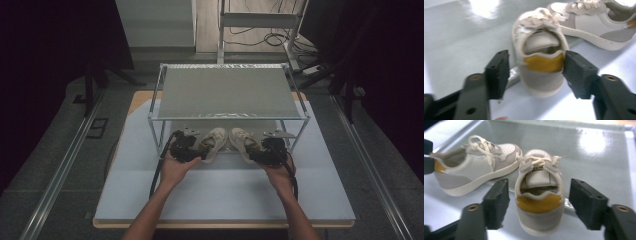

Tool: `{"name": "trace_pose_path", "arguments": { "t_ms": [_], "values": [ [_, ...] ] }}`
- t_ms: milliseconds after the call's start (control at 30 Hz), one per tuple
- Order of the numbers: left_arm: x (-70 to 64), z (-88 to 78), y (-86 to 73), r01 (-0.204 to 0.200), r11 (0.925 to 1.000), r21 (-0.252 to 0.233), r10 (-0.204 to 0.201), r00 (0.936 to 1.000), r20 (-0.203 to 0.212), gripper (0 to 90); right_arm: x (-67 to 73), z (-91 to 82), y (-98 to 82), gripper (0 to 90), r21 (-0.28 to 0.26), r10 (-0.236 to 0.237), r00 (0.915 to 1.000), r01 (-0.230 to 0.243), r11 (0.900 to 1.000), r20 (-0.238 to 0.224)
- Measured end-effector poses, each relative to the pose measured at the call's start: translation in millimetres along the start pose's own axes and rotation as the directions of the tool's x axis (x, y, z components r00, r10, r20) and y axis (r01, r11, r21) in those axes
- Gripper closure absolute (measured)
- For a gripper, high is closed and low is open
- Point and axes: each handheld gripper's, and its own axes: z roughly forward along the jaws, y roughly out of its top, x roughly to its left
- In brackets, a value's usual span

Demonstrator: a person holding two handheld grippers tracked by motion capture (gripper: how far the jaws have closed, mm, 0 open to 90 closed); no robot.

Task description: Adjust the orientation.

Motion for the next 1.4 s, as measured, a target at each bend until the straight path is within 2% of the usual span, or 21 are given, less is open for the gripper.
{"name": "trace_pose_path", "arguments": {
  "t_ms": [133, 233, 267, 367, 567, 767, 900, 1033, 1133, 1400],
  "values": [
    [9.7, -9.0, -8.6, 0.007, 1.0, 0.003, -0.007, 0.9999, -0.012, 60.1, -6.2, -17.0, -4.8, 52.0, -0.037, 0.005, 0.9998, -0.006, 0.999, -0.021],
    [17.2, -9.6, -15.6, 0.012, 0.9997, 0.02, -0.012, 0.9998, -0.014, 72.8, -17.0, -26.4, -14.2, 67.5, -0.055, 0.006, 1.0, -0.006, 0.998, 0.004],
    [19.5, -8.6, -18.0, 0.016, 0.9995, 0.027, -0.016, 0.9997, -0.017, 72.8, -17.0, -26.4, -14.2, 67.5, -0.055, 0.006, 1.0, -0.006, 0.998, 0.004],
    [25.4, -2.6, -24.5, 0.028, 0.9983, 0.051, -0.028, 0.9996, 0.0, 77.4, -30.6, -26.5, -26.2, 78.4, -0.032, 0.024, 0.9997, -0.024, 0.999, 0.009],
    [27.9, 9.8, -30.8, 0.036, 0.9953, 0.091, -0.037, 0.9991, 0.018, 79.7, -37.6, -17.4, -38.5, 84.2, 0.019, 0.02, 0.9998, -0.02, 1.0, 0.001],
    [24.7, 15.2, -30.6, 0.033, 0.994, 0.105, -0.037, 0.9985, 0.04, 80.2, -36.4, -8.2, -43.2, 85.5, 0.045, 0.007, 1.0, -0.007, 0.999, -0.004],
    [21.2, 17.3, -30.5, 0.034, 0.994, 0.104, -0.041, 0.9972, 0.062, 80.2, -31.9, -3.4, -43.4, 85.8, 0.053, 0.001, 0.9999, 0.0, 0.999, -0.011],
    [19.5, 17.3, -29.7, 0.03, 0.9943, 0.103, -0.036, 0.9976, 0.059, 81.6, -24.4, -0.3, -42.4, 87.0, 0.054, -0.023, 0.9997, 0.024, 0.998, -0.011],
    [18.2, 17.7, -29.5, 0.027, 0.9944, 0.102, -0.034, 0.9976, 0.061, 81.9, -22.8, 0.3, -42.3, 87.7, 0.056, -0.021, 0.9995, 0.023, 0.998, -0.022],
    [5.4, 23.2, -26.9, 0.015, 0.9949, 0.1, -0.026, 0.9939, 0.107, 81.7, -11.7, 5.0, -42.7, 88.1, 0.051, -0.038, 0.9974, 0.041, 0.998, -0.06]
  ]
}}
